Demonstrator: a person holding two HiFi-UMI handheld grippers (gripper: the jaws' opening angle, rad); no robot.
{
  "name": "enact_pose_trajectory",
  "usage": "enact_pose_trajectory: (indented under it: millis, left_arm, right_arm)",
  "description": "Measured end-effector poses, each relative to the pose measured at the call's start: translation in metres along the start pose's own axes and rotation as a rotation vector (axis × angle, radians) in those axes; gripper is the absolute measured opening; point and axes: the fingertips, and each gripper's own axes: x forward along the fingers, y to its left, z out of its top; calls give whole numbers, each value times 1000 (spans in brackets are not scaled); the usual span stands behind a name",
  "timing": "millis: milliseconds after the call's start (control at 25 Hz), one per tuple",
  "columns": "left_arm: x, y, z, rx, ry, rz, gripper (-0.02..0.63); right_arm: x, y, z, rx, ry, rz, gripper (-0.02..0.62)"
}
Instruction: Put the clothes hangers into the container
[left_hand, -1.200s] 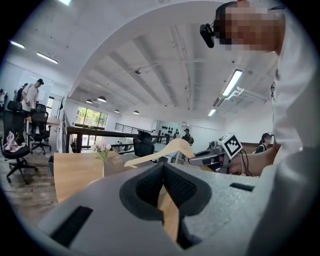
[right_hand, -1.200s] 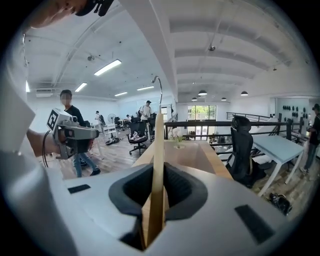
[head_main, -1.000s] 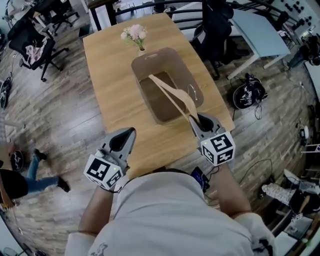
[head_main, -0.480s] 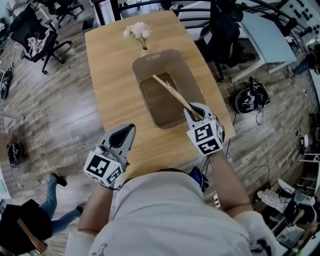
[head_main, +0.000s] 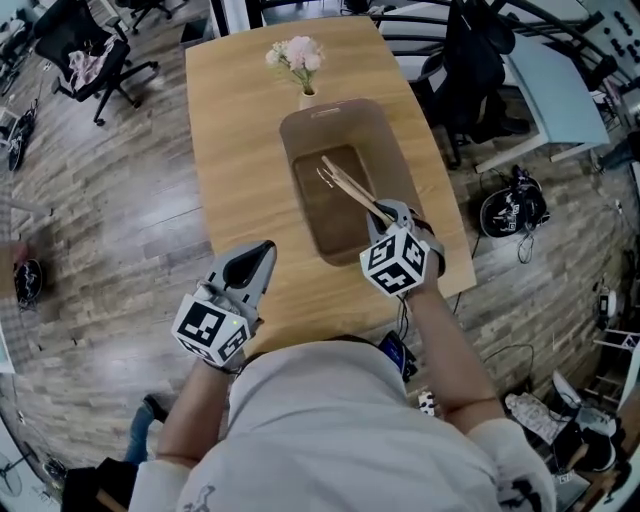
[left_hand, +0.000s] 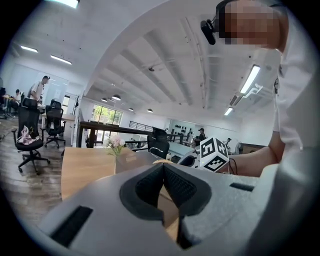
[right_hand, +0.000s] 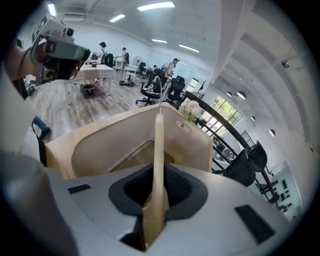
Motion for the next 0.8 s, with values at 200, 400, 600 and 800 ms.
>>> enact_pose_trajectory:
  millis: [200,400,600,800]
  left_arm:
    - [4,8,-6,-26,13,20,6]
    - [7,14,-11,-41,24,29,6]
    - [10,16,-15,-49,30,31,6]
    - [11,18,-16,-53,35,32,6]
  right_arm:
    - [24,4,-1,-98,69,-12,58]
    - [42,11,3,-154,99,-10,58]
    - [57,20,5,-200,115,-15,60]
    - [70,24,6,-197,129,1,61]
